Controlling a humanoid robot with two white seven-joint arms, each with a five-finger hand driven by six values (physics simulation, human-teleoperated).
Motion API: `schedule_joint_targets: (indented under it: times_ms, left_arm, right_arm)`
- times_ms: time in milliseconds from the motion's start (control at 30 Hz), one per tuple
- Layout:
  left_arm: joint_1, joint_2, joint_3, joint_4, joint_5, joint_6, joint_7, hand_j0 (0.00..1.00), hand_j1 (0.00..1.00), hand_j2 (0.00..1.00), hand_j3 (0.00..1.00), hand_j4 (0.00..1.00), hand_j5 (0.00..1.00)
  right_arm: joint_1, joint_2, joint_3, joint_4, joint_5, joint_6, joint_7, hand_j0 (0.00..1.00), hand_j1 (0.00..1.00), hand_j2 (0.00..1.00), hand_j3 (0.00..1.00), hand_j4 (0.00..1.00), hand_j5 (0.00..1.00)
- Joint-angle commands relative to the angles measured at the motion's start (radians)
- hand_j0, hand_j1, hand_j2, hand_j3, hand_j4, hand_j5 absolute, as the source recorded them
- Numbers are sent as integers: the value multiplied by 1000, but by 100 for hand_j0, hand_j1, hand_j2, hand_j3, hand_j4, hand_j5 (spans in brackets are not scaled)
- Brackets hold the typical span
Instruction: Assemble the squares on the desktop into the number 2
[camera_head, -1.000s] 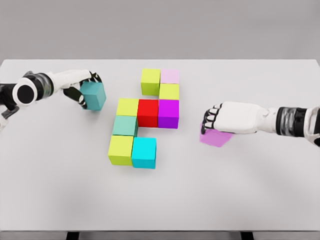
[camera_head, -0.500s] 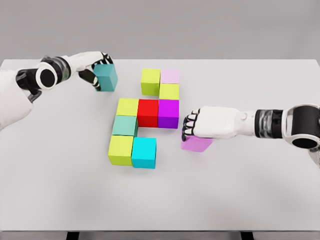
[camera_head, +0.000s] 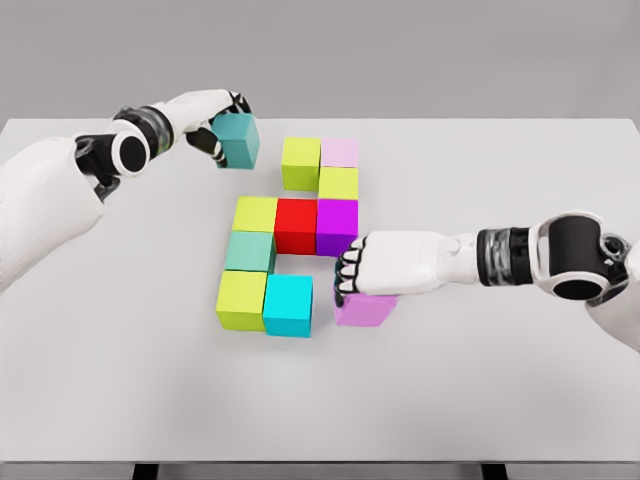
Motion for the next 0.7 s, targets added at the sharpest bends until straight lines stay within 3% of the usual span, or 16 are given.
schedule_joint_targets:
  times_ms: [0, 367, 433, 467, 533, 667]
  left_arm:
    - [0, -22, 3, 42, -24, -2, 9, 56, 56, 56, 56, 56, 56]
    - [2, -94, 0, 94, -96, 0, 26, 56, 56, 56, 56, 56, 56]
    - [2, -103, 0, 108, -98, 0, 26, 56, 56, 56, 56, 56, 56]
    - [2, -112, 0, 114, -99, 0, 26, 56, 56, 56, 56, 56, 56]
    - [2, -115, 0, 119, -101, 0, 43, 56, 56, 56, 56, 56, 56]
    - [3, -122, 0, 120, -102, 0, 44, 56, 56, 56, 56, 56, 56]
  right_arm:
    - [0, 11, 31, 0, -7, 3, 0, 64, 64, 64, 64, 64, 64]
    - [-11, 19, 39, 0, -21, 3, 0, 64, 64, 64, 64, 64, 64]
    - [-11, 21, 39, 0, -21, 3, 0, 69, 69, 69, 69, 69, 69]
    - [-11, 21, 39, 0, -22, 3, 0, 83, 83, 83, 83, 83, 83]
    - [-12, 21, 35, 0, -27, 3, 0, 100, 100, 100, 100, 100, 100]
    - [-12, 19, 30, 0, -36, 3, 0, 100, 100, 100, 100, 100, 100]
